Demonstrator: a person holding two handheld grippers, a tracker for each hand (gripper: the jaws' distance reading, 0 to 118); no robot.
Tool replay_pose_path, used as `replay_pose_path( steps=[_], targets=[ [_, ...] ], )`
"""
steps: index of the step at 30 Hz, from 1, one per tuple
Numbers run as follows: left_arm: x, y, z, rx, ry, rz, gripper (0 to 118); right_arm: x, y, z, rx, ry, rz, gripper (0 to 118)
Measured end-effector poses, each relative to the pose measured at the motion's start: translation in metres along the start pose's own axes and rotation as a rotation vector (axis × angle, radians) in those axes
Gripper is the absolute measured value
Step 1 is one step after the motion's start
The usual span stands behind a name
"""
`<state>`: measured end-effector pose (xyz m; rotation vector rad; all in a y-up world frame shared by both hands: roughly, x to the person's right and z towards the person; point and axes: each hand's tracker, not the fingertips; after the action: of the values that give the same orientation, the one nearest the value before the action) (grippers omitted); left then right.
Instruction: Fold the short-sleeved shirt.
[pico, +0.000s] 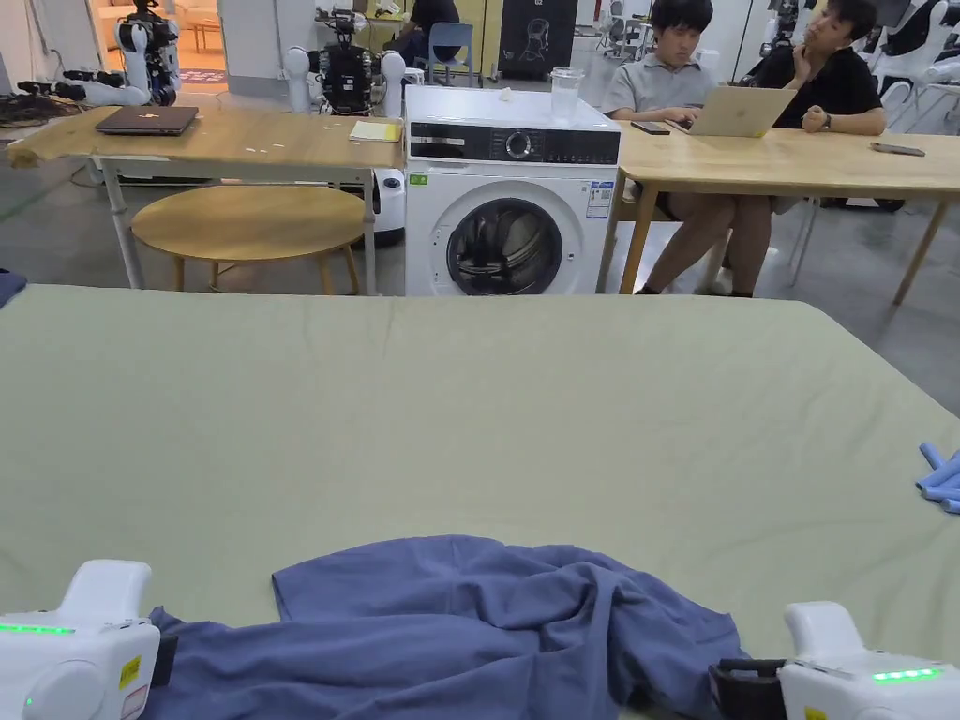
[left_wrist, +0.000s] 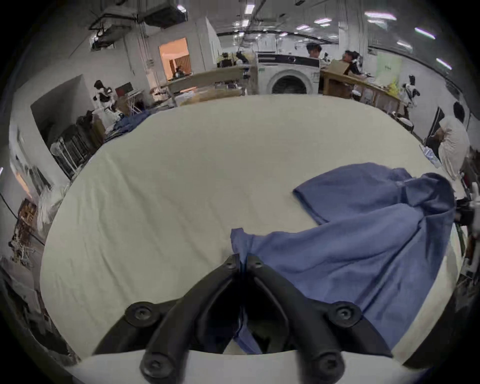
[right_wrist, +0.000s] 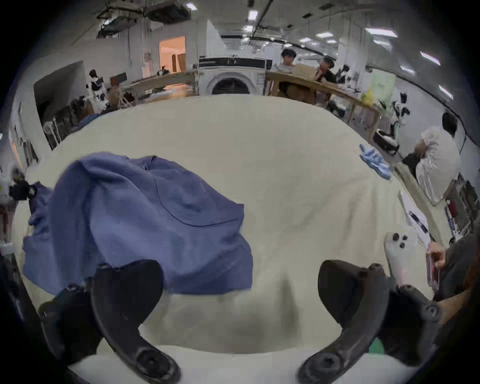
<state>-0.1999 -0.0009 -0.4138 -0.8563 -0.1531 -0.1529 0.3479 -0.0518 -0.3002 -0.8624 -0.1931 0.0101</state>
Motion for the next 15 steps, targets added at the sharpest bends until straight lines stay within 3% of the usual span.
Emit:
replay_pose_path(
  steps=[2,3,4,6,9,11,15],
  targets=[
    [0.003,0.001,0.004,0.007,-0.001,-0.005,0,-0.004,-0.001,-0.012,-0.016,0.002,0.008,115],
    [0.003,0.003,0.006,0.011,0.003,-0.008,0,-0.006,-0.002,-0.017,-0.043,0.009,0.013,100],
    [0.003,0.004,0.007,0.012,0.007,-0.012,0,-0.006,-0.001,-0.021,-0.081,0.022,0.017,62],
    [0.005,0.004,0.004,0.008,0.014,-0.021,0,-0.008,-0.005,-0.023,-0.072,0.044,0.031,11],
    [0.004,0.005,0.002,0.008,0.033,-0.044,0,-0.012,0.0,-0.01,-0.037,0.05,0.03,6],
    [0.0,0.009,0.003,0.009,0.042,-0.049,0,-0.006,0.005,0.0,-0.034,0.103,-0.033,6],
    [-0.013,0.031,0.022,0.068,0.079,-0.058,0,0.003,0.036,0.044,0.1,0.049,-0.014,6]
  ],
)
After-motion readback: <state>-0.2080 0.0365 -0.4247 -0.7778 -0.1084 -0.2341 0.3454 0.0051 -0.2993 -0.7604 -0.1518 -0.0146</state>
